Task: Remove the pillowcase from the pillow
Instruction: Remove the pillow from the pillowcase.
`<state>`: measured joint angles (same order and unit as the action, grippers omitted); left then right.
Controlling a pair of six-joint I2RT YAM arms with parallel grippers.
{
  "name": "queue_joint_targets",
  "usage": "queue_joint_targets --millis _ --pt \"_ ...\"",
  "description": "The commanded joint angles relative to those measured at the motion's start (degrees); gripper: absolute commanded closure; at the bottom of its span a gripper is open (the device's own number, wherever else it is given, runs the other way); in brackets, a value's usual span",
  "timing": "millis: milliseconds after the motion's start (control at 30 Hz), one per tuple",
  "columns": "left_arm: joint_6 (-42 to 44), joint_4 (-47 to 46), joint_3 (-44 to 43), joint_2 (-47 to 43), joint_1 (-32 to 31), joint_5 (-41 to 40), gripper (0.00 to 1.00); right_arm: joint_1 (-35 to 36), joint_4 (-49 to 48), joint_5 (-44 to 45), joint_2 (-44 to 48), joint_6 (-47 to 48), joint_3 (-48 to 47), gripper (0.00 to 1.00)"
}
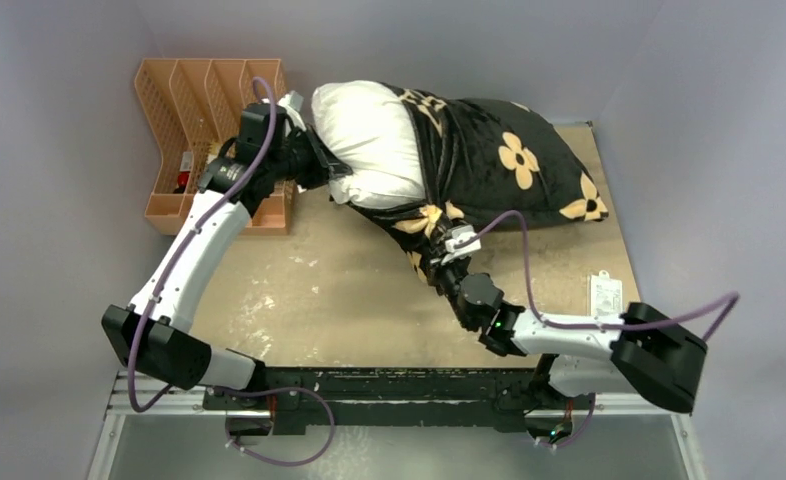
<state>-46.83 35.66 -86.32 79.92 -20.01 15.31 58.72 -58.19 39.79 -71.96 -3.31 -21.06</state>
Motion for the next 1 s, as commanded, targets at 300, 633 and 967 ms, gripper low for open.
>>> queue_joint_targets --millis 300,633,967 --pt "5.56 -3.21 -15.91 -0.36 7.49 -5.19 1.0 -8.61 48.87 -1.37 9.77 -35.87 -0.66 1.0" --pt "3.1 -7.18 -8.57 -2.5 8.98 2.49 1.0 -12.05 42.29 -26.91 18.49 -22.99 -5.42 0.65" --pt "-1.42 -12.96 -0.43 -5.33 7.32 2.35 1.0 -6.45 43.98 -37.02 23.67 -27.21 -15.63 0.38"
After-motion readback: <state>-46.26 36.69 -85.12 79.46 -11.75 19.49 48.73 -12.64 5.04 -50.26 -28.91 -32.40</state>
